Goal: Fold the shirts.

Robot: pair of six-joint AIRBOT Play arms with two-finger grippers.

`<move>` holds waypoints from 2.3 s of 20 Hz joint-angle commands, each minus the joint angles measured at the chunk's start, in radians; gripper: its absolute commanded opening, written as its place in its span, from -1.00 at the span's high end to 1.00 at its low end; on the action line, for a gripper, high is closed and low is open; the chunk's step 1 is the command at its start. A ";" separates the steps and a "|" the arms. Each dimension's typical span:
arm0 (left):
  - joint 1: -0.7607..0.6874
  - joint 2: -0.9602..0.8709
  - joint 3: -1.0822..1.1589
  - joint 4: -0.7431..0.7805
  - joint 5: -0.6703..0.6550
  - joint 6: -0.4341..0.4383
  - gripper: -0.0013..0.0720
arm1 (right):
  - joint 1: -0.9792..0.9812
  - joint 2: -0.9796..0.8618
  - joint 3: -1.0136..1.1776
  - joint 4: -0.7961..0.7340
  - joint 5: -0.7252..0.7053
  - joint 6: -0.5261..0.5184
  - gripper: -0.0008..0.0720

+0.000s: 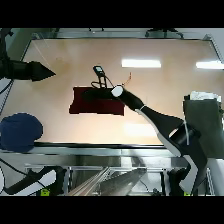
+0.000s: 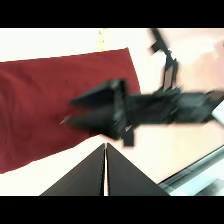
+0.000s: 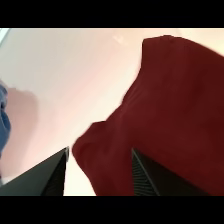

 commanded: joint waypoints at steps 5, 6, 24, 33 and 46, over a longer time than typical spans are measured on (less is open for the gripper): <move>0.001 0.037 -0.048 0.005 -0.010 0.003 0.92 | -0.355 0.159 0.001 -0.375 0.506 0.301 -0.66; -0.005 0.037 -0.048 0.006 -0.010 0.004 0.93 | -0.395 0.156 -0.002 -0.441 0.558 0.371 -0.94; -0.007 0.037 -0.048 0.006 -0.012 0.031 0.93 | -0.233 -0.048 -0.053 -0.318 0.473 0.494 0.92; -0.007 0.037 -0.049 0.006 0.040 0.037 0.93 | -0.465 0.309 0.186 -0.735 0.607 0.719 0.92; -0.007 0.037 -0.049 0.006 0.090 0.053 0.93 | -1.299 0.684 0.144 -0.862 1.205 0.797 0.93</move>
